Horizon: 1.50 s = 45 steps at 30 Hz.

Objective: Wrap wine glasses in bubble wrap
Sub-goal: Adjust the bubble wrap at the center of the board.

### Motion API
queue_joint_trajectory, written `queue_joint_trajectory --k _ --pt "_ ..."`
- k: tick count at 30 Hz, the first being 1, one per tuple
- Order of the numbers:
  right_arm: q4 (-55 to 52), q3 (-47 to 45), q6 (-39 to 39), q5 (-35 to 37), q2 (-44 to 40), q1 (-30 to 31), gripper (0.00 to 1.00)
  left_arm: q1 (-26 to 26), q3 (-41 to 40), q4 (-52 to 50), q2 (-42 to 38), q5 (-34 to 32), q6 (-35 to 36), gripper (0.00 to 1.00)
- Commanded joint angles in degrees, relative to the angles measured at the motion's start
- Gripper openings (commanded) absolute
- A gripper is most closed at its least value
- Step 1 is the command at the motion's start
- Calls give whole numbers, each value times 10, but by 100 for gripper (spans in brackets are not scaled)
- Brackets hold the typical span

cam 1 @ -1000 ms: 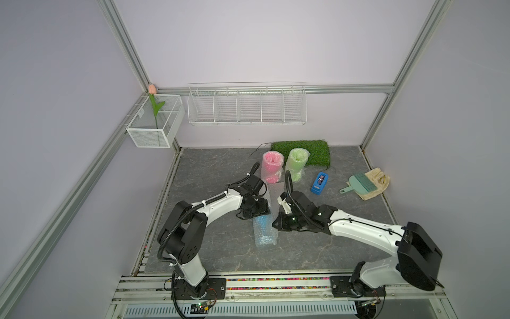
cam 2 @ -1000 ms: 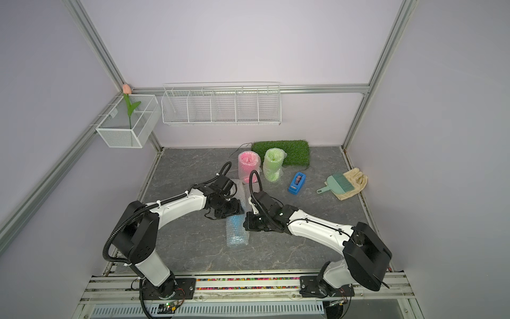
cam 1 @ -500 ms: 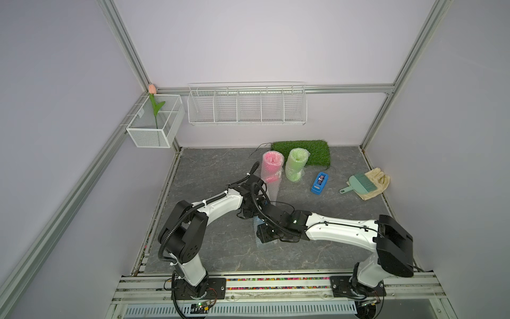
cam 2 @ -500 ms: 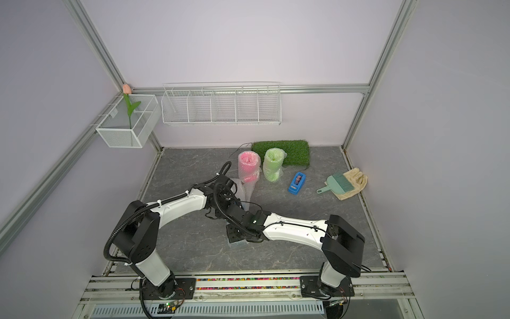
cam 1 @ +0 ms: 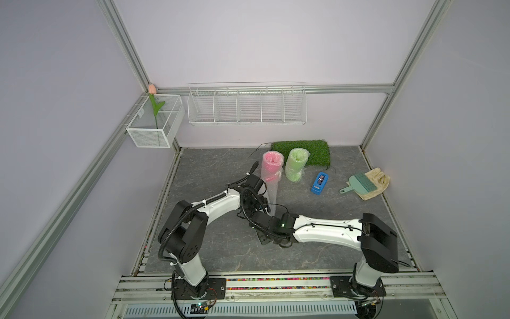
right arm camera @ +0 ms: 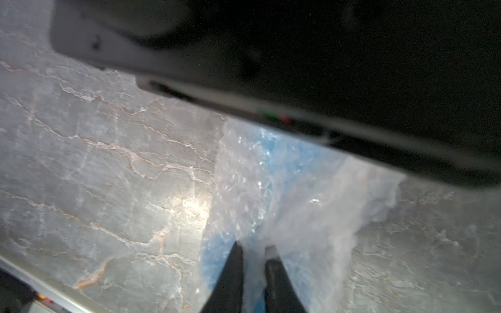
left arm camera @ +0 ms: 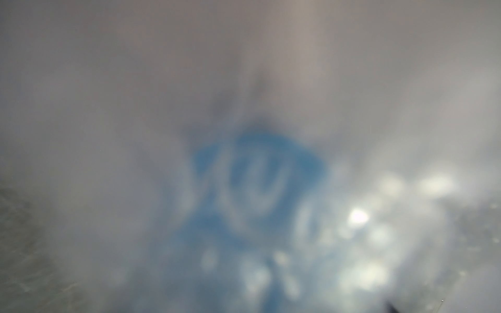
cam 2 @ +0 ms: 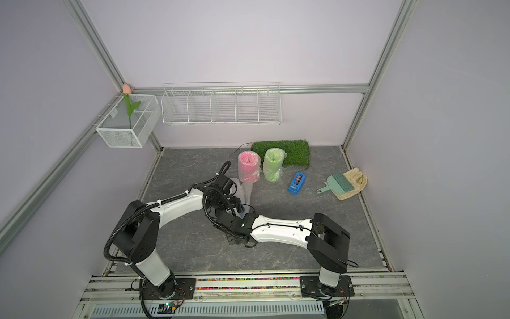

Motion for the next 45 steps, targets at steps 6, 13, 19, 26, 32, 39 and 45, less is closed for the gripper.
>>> queue_joint_trajectory --k 6,13,19,26,32,39,45 --pt "-58 -22 -49 49 -55 6 7 22 -10 -22 -57 -32 2 81" --pt "-14 -92 -195 -33 -117 4 7 65 -9 -77 -119 -55 33 99" --pt "14 -142 -291 -71 -157 5 7 85 9 -137 -96 -83 75 99" --pt "49 -192 -398 -113 -215 4 7 104 -12 -134 -65 -79 106 97" --pt "35 -220 -483 -123 -245 -3 7 129 -43 -152 -82 -90 128 88" --pt "17 -243 -654 -171 -281 -11 7 136 -13 -202 -186 -118 257 86" --pt "7 -255 -738 -170 -303 -32 7 122 27 -202 -243 -36 457 69"
